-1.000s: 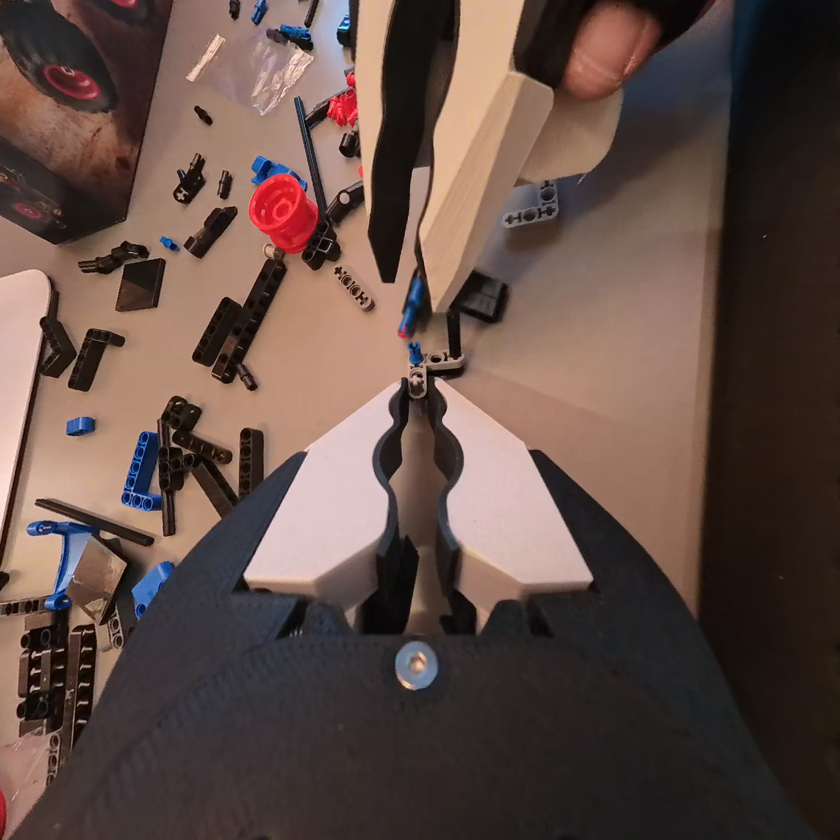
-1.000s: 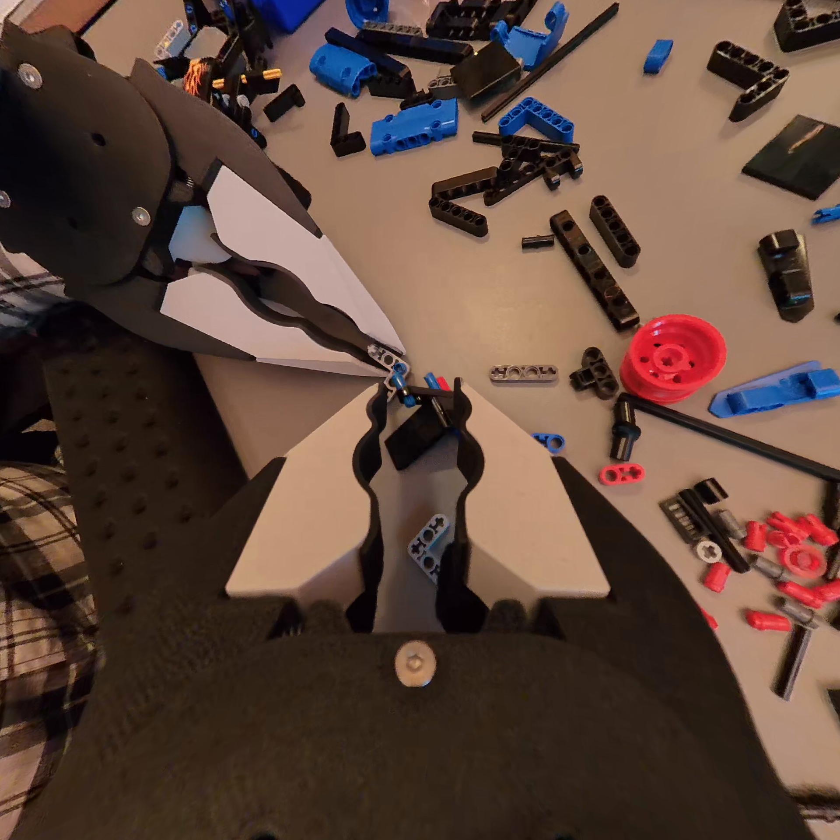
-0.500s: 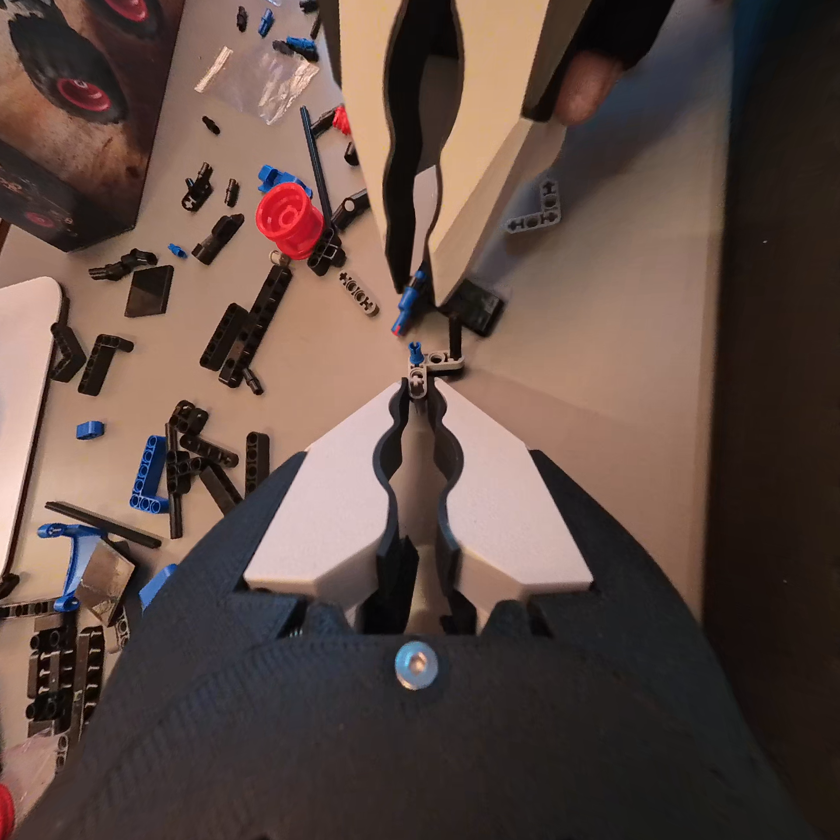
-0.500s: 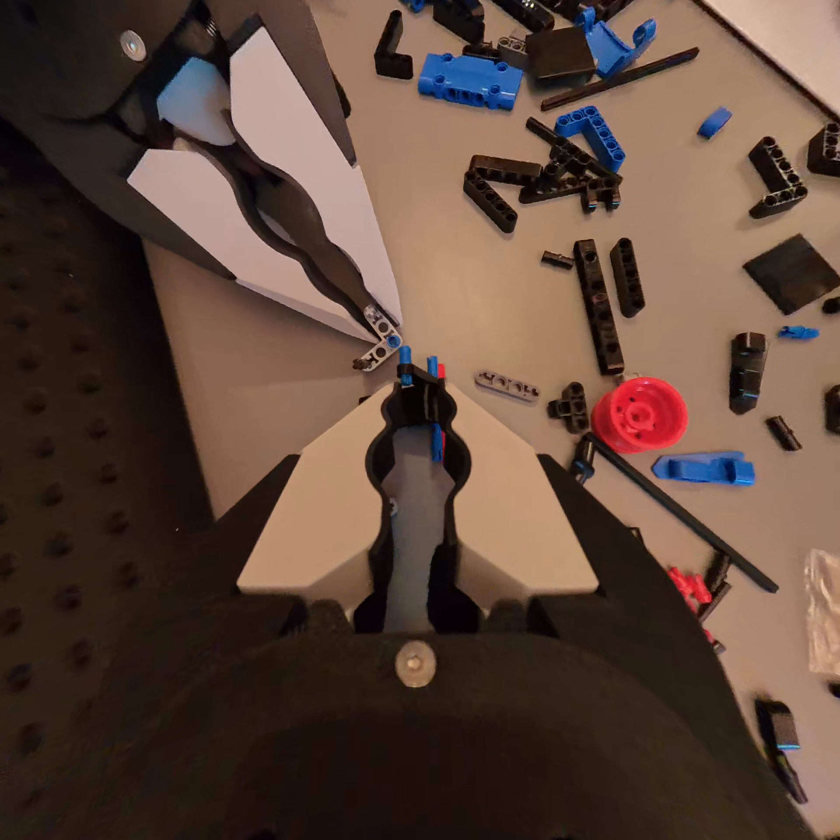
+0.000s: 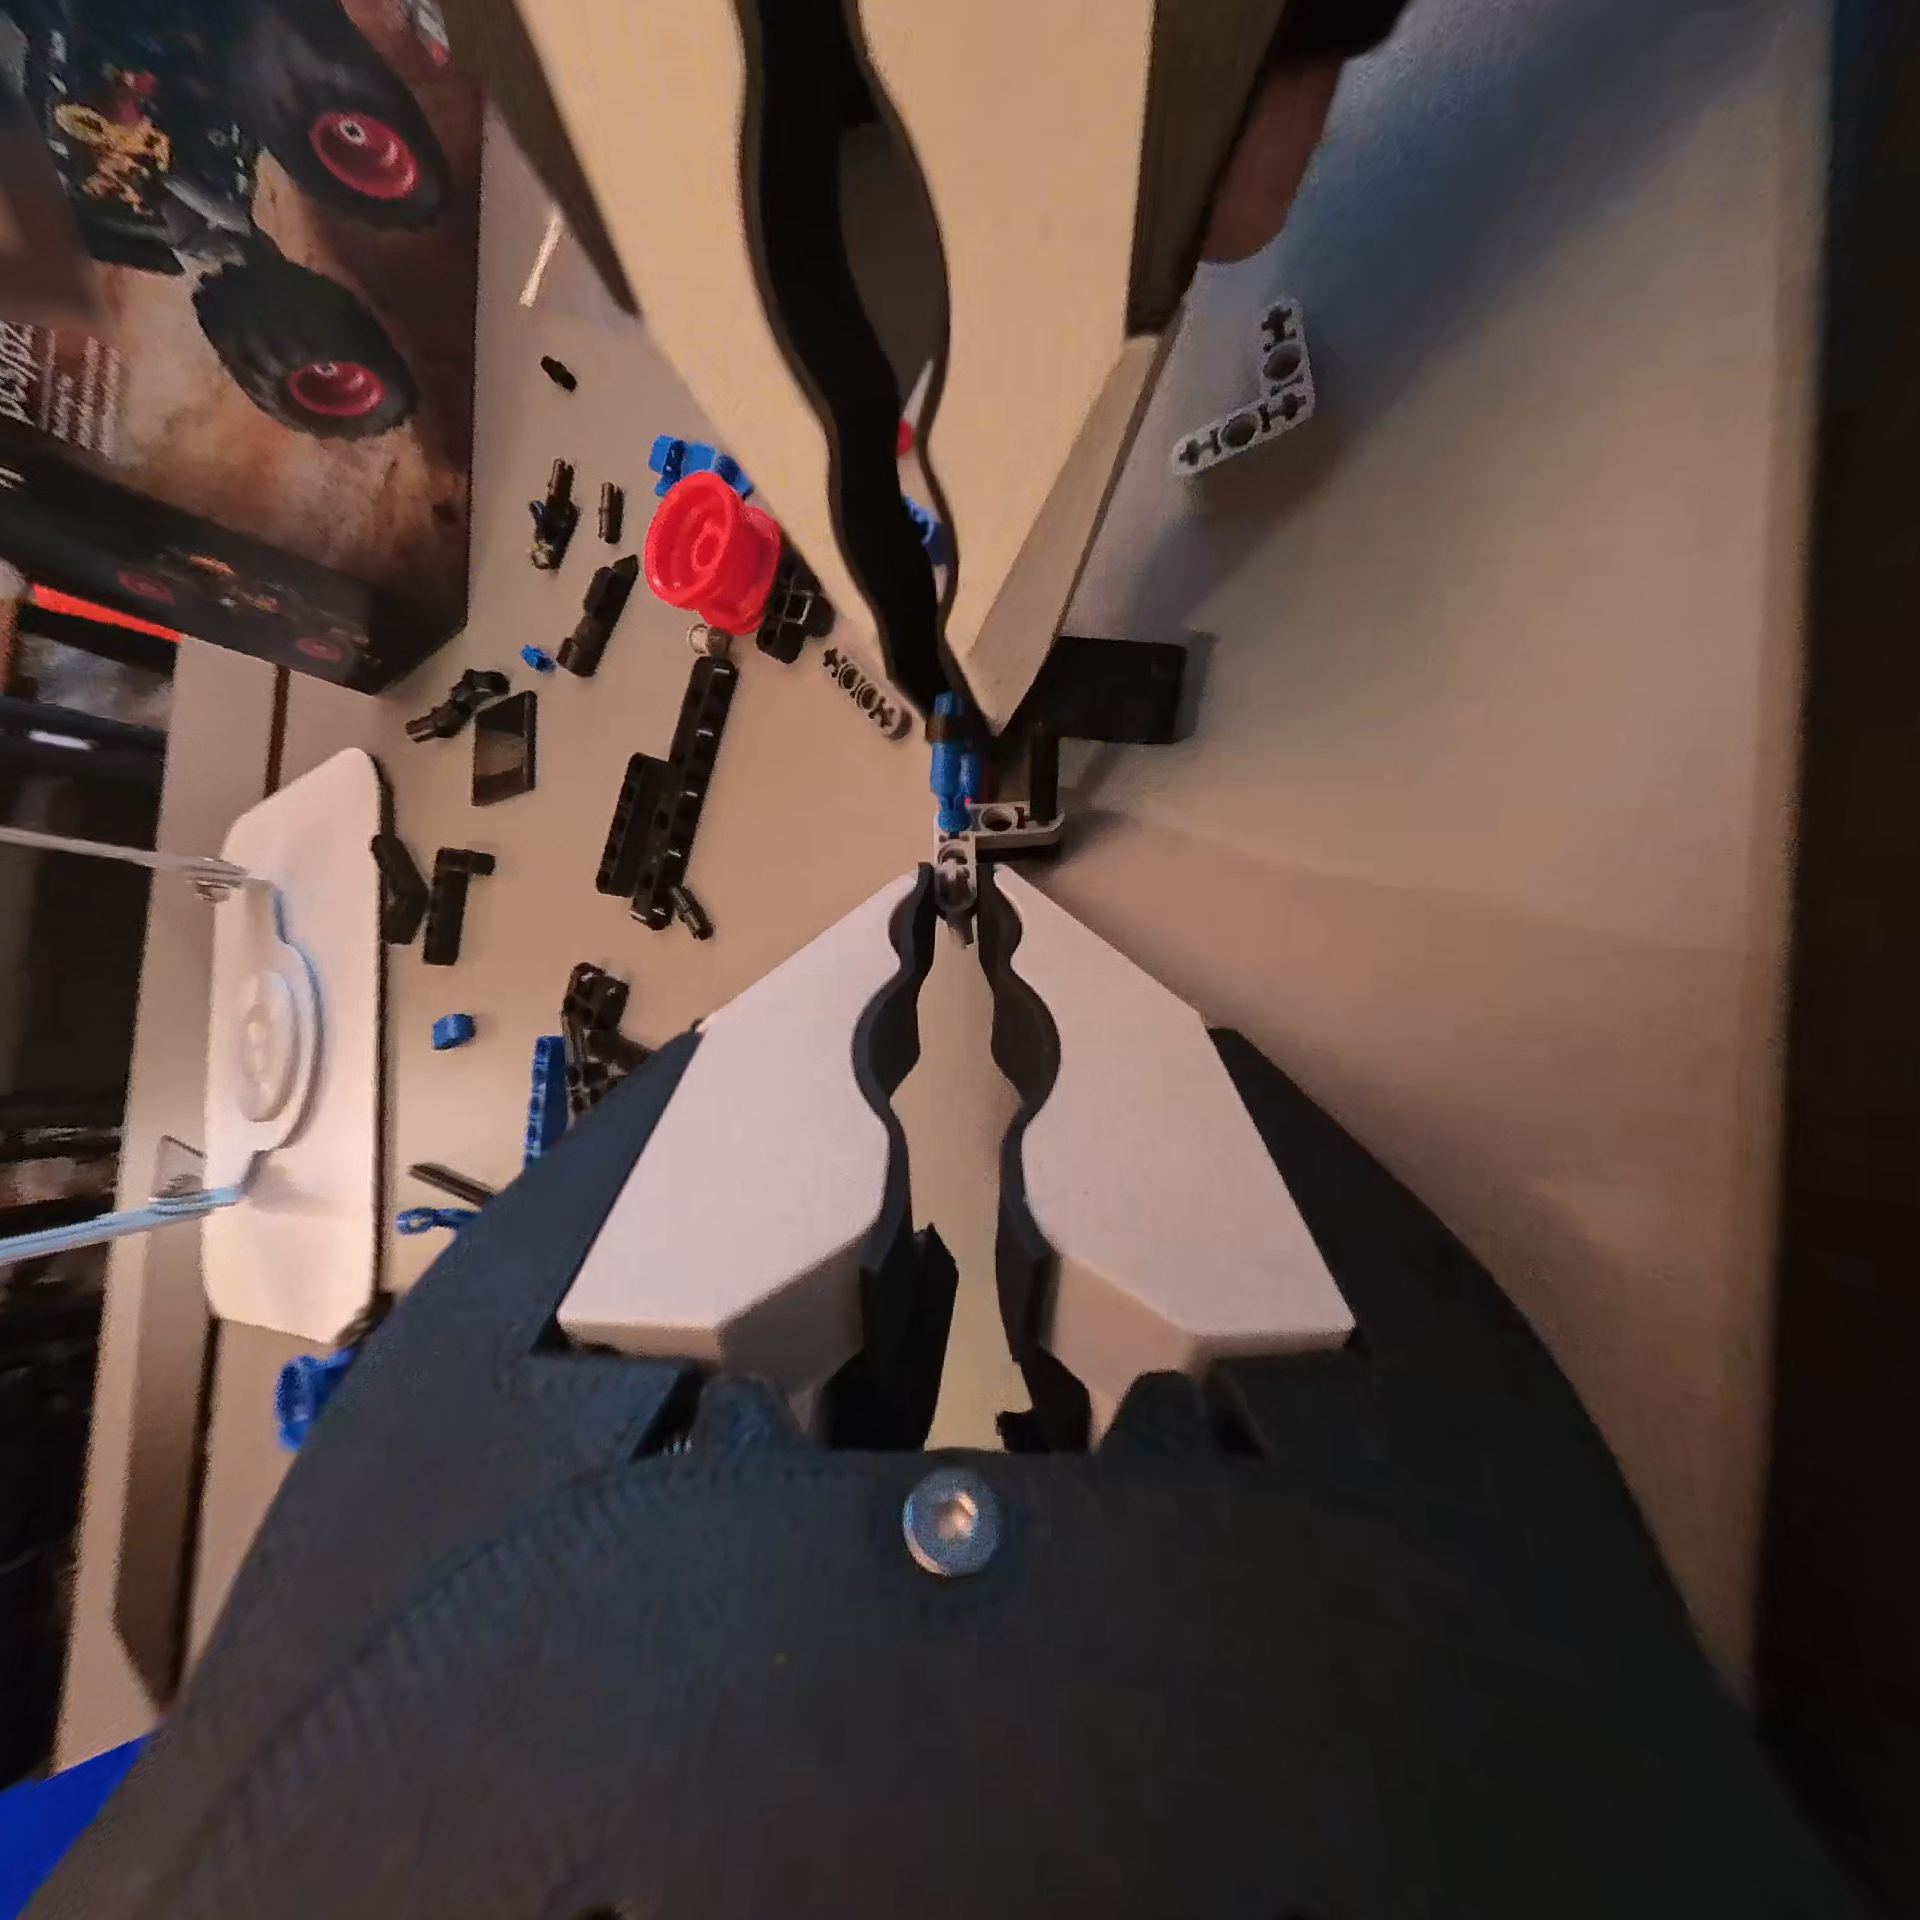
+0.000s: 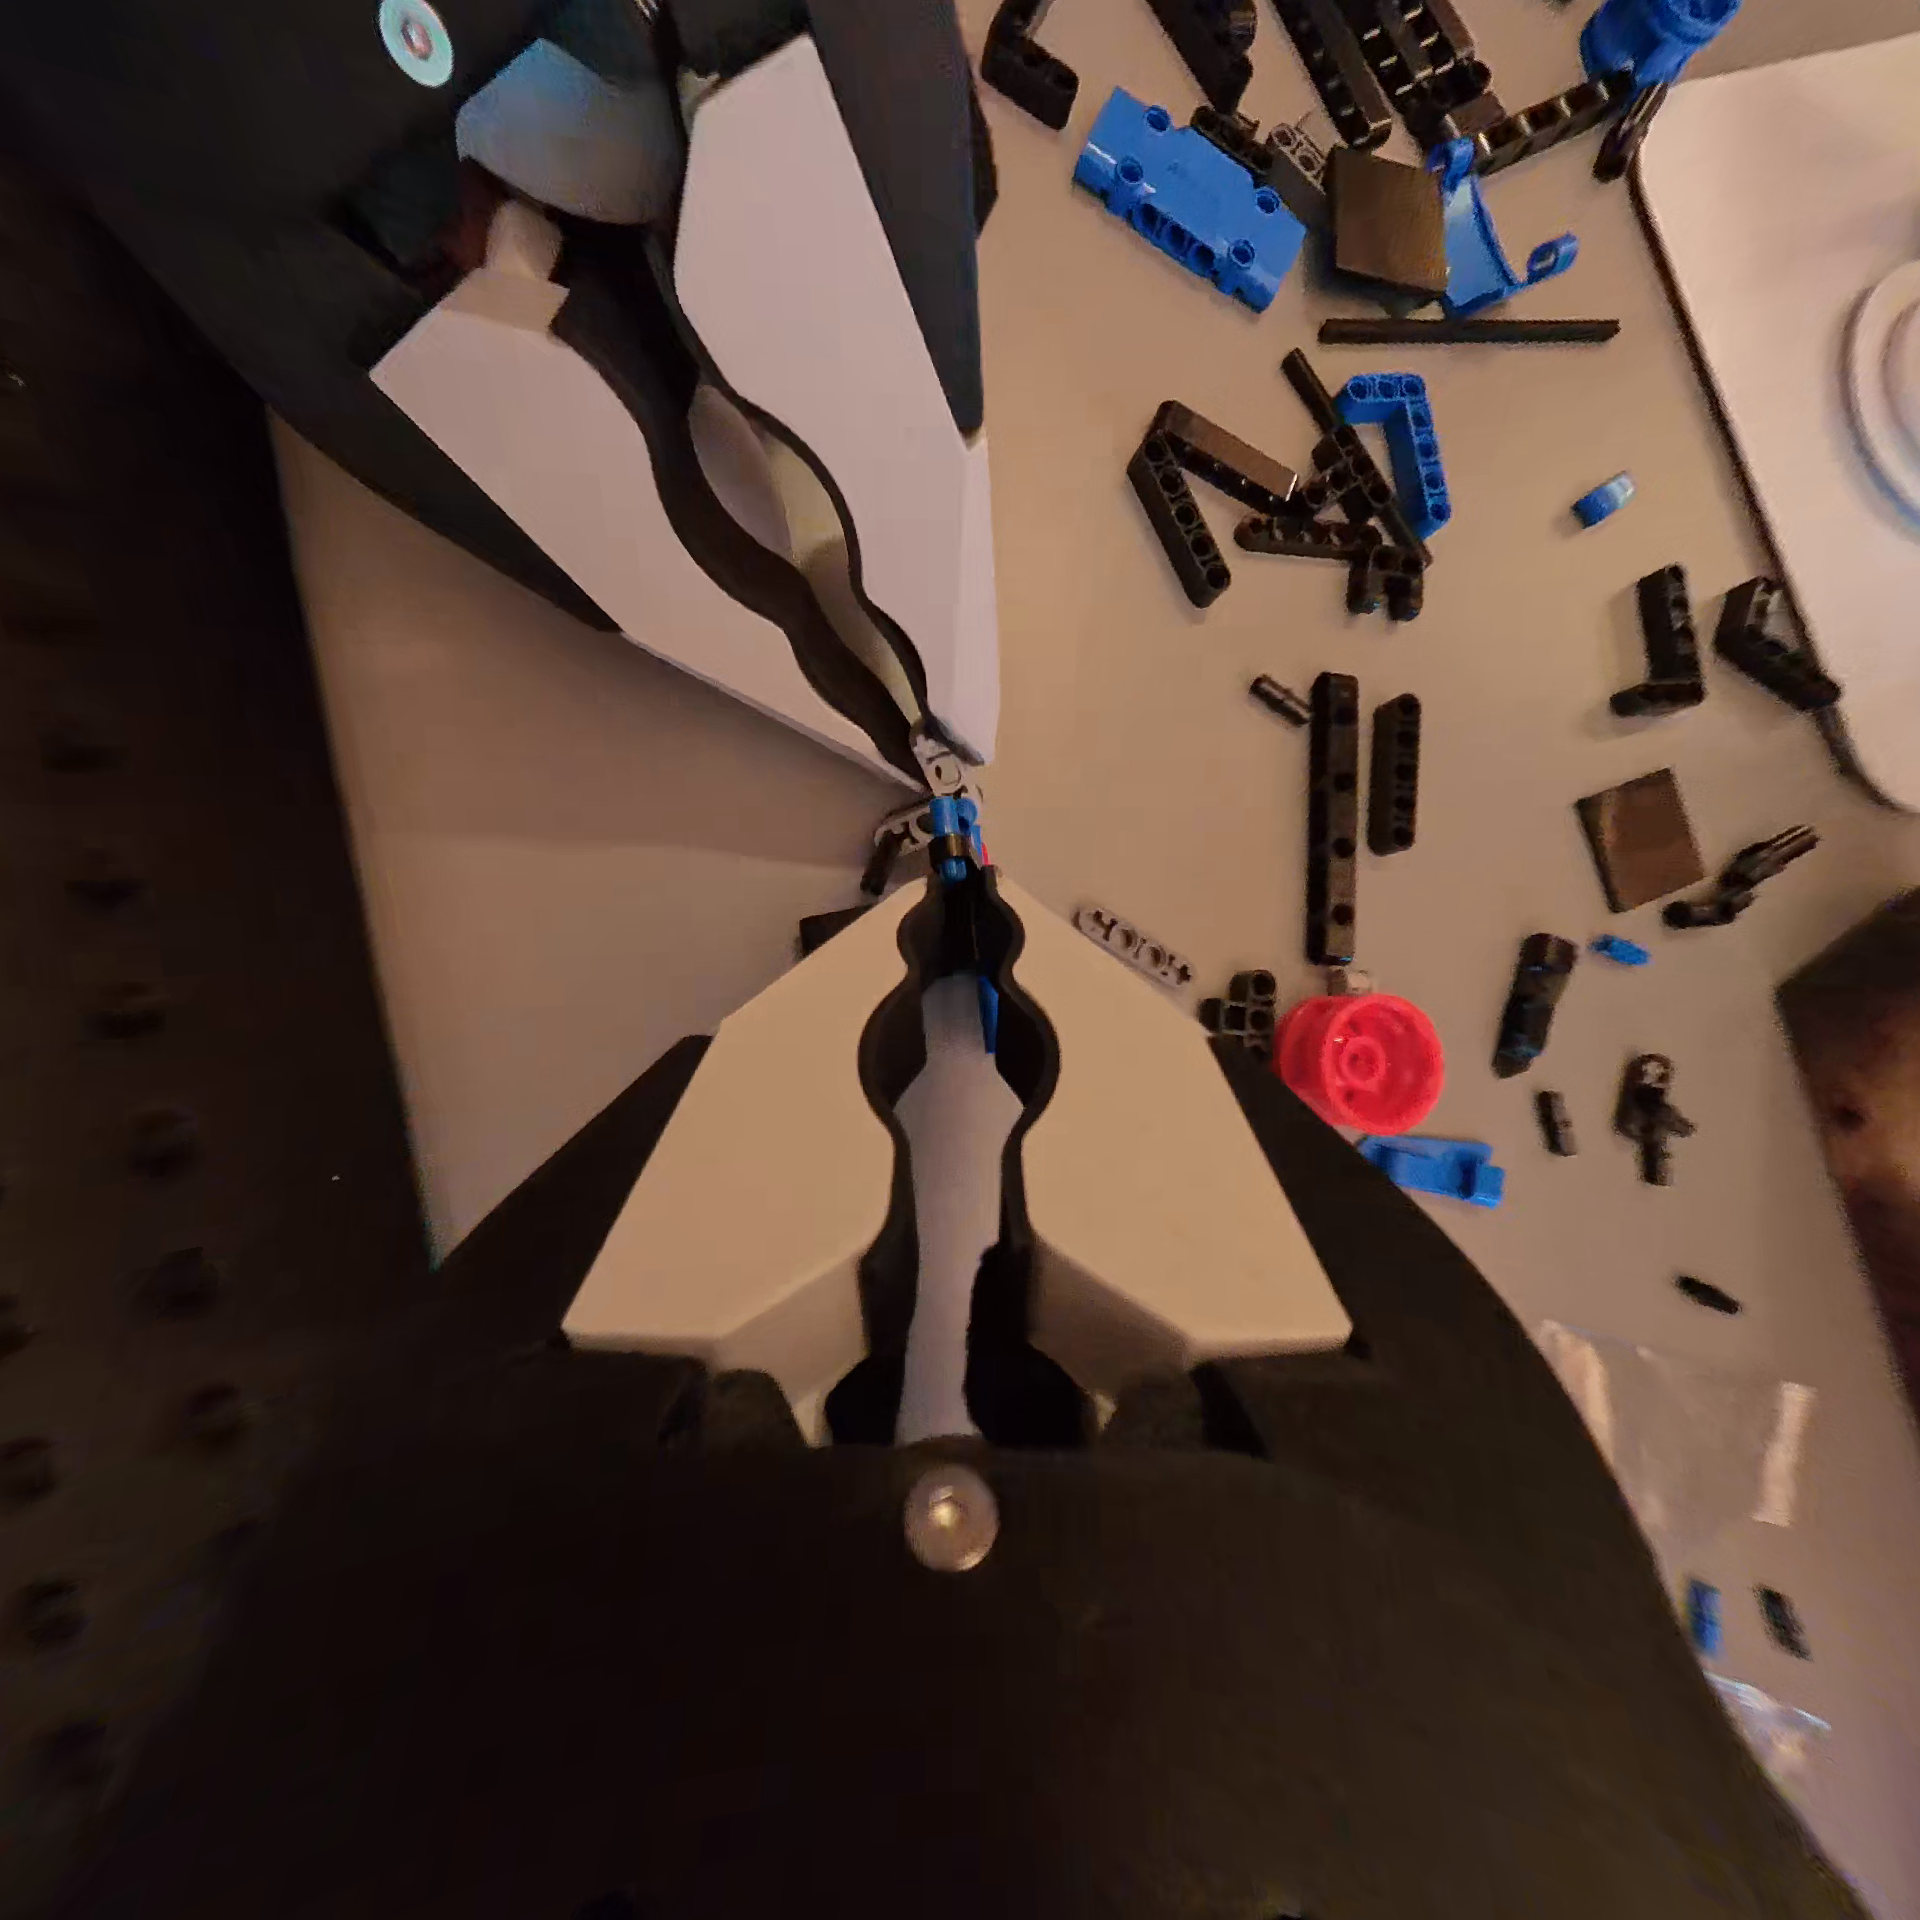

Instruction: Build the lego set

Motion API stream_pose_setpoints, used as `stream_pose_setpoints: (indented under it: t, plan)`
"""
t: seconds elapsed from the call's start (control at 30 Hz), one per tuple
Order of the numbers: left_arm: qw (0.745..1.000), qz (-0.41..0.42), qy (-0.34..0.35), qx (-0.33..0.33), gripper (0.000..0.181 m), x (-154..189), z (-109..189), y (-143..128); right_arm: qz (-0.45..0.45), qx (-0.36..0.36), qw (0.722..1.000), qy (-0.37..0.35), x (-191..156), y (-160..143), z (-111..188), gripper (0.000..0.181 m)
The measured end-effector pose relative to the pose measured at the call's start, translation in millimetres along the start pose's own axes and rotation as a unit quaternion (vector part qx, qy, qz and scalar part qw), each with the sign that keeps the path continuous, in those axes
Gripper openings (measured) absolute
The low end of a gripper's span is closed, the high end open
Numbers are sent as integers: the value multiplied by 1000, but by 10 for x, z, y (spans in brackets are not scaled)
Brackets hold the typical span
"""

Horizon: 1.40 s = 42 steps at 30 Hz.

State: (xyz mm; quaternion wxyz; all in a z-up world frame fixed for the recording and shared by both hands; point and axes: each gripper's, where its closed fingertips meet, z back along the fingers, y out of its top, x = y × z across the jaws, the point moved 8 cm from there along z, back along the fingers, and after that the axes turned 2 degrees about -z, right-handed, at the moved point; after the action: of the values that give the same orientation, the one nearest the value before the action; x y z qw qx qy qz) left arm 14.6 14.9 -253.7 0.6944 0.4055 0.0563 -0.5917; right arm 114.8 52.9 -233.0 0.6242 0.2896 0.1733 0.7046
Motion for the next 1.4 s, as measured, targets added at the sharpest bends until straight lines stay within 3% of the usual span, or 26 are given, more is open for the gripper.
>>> stream_pose_setpoints:
  t: [0.13, 0.37, 0.57, 0.87, 1.1, 1.4]
  plan:
    - [999, -37, 26, -12, 5, 31, 23, 66, 48, -17, 998, -39, -61, 47, -22, 3]
    - [998, -56, 40, -15, 5, 46, 68, 124, 50, 31, 996, -67, -95, -27, -10, 3]
    - [998, -50, 35, -5, 5, 50, 98, 153, 103, 56, 988, -102, -151, -73, 16, 1]
    - [995, -58, 52, -62, 5, 97, 76, 193, 158, 53, 973, -161, -262, -81, -1, 1]
    - [996, -52, 46, -57, 5, 97, 87, 187, 152, 49, 974, -162, -267, -71, -16, 0]
    - [999, -32, 32, -2, 6, 77, 115, 191, 139, 68, 978, -141, -240, -112, 7, 0]
